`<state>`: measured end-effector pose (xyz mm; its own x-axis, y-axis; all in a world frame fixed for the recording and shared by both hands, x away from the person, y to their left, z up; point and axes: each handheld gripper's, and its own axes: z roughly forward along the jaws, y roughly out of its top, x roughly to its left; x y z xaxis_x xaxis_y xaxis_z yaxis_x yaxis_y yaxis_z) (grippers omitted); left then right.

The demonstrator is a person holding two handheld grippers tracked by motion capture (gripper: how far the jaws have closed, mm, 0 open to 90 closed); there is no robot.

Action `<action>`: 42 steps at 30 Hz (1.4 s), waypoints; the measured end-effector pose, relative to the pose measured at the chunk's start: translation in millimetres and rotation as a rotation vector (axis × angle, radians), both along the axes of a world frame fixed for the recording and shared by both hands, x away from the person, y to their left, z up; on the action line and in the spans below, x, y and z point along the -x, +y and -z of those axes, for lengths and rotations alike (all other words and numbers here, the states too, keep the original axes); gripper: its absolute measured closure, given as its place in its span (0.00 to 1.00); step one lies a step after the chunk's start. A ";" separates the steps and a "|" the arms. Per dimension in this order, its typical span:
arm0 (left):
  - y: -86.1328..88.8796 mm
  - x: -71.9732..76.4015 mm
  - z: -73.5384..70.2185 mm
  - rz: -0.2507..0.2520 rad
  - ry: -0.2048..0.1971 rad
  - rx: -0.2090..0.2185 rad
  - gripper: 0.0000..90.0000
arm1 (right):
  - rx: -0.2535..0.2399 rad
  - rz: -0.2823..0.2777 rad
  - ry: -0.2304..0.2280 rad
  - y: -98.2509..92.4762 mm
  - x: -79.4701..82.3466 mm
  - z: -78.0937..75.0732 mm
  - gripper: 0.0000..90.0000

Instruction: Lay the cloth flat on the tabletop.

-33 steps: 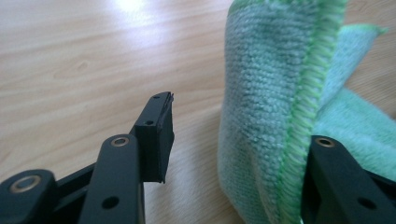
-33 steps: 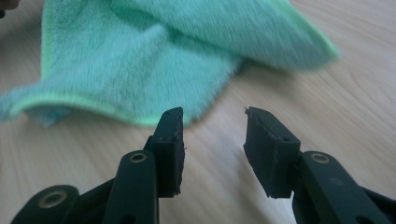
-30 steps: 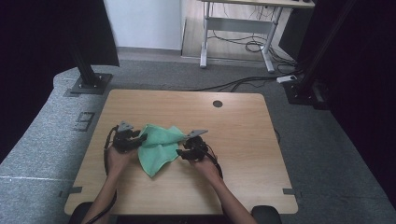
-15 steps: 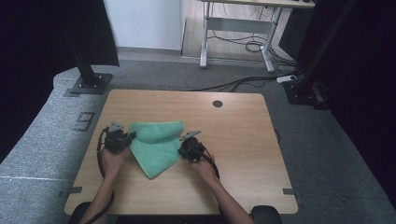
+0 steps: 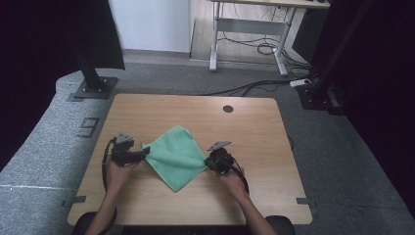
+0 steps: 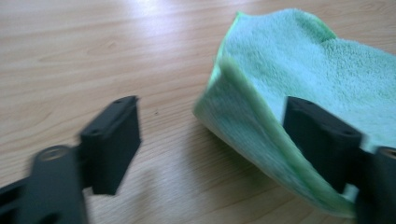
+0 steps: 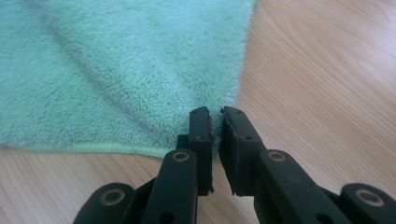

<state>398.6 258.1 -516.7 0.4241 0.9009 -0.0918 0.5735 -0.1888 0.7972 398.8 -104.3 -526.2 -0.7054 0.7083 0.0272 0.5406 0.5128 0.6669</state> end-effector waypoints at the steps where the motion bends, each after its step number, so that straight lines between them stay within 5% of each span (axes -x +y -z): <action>1: -1.7 2.0 -0.5 0.019 -0.011 0.017 0.19 | 0.001 0.008 0.003 -4.5 0.7 0.2 0.90; 5: -4.7 8.2 -3.3 0.068 -0.021 0.073 0.19 | 0.020 0.046 0.007 -21.0 4.1 2.6 0.90; 7: -3.9 11.8 -2.6 0.049 -0.008 0.010 0.19 | 0.019 0.067 0.013 -33.1 5.4 6.4 0.90; 11: -4.2 13.7 1.2 0.056 0.009 -0.008 0.19 | 0.007 0.078 0.023 -42.3 8.1 7.6 0.89; 18: -23.9 15.9 13.7 0.107 0.067 -0.127 0.19 | -0.018 0.102 -0.025 -54.8 9.8 -7.0 0.67; 27: -16.5 27.0 22.5 0.086 0.099 -0.165 0.18 | -0.035 0.085 -0.010 -41.0 -7.4 -7.1 0.60; 29: -17.2 27.5 25.9 0.083 0.112 -0.182 0.18 | -0.019 0.083 0.013 -38.8 -9.6 -1.2 0.65; 32: -16.0 25.8 30.0 0.071 0.115 -0.149 0.16 | -0.018 0.065 0.060 -38.6 -7.9 6.9 0.87; 34: -16.0 26.0 30.3 0.069 0.112 -0.148 0.16 | -0.023 0.059 0.055 -39.2 -6.1 4.8 0.94; 42: -16.3 26.0 30.2 0.067 0.114 -0.149 0.16 | -0.039 0.016 -0.032 -19.9 -0.7 -32.0 0.95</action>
